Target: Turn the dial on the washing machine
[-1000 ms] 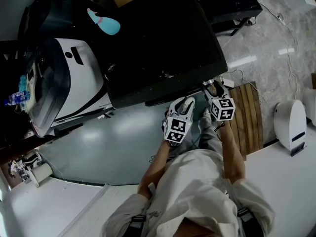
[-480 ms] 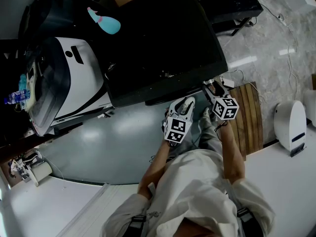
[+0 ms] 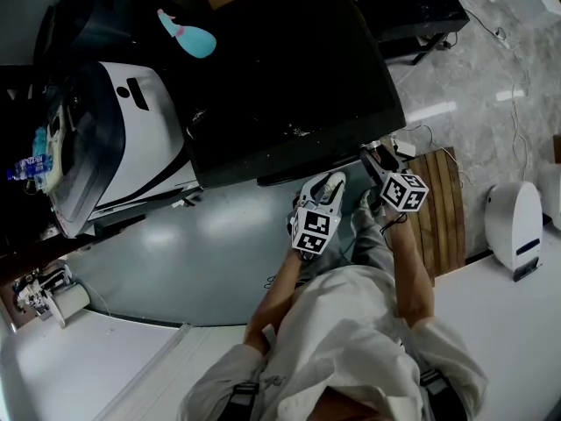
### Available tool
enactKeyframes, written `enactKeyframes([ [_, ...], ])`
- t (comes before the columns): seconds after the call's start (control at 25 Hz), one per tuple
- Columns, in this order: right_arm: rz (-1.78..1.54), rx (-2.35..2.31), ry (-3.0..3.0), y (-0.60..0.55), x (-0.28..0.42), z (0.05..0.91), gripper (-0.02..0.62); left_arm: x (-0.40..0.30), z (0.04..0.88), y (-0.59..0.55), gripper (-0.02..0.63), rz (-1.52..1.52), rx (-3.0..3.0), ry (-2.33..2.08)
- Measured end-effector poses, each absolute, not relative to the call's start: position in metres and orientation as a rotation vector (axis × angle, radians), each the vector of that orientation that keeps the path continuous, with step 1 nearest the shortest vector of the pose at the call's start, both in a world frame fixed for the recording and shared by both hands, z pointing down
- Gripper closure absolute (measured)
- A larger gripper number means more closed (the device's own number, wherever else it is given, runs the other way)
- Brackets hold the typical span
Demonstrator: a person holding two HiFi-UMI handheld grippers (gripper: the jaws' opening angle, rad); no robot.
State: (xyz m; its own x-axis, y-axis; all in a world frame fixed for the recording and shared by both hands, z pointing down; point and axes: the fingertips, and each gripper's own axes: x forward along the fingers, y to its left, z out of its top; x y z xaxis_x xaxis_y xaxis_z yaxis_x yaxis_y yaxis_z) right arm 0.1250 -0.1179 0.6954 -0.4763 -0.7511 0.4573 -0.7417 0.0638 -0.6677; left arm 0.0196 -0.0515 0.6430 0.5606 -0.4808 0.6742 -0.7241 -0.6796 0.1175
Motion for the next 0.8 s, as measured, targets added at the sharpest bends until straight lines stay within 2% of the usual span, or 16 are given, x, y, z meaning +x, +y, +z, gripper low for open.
enactKeyframes([
  [0.8,-1.580,-1.437,2.010,-0.1182,0.1280,0.6963,0.330,0.0206,0.6435,-0.0424,0.477,0.866,2.394,-1.023],
])
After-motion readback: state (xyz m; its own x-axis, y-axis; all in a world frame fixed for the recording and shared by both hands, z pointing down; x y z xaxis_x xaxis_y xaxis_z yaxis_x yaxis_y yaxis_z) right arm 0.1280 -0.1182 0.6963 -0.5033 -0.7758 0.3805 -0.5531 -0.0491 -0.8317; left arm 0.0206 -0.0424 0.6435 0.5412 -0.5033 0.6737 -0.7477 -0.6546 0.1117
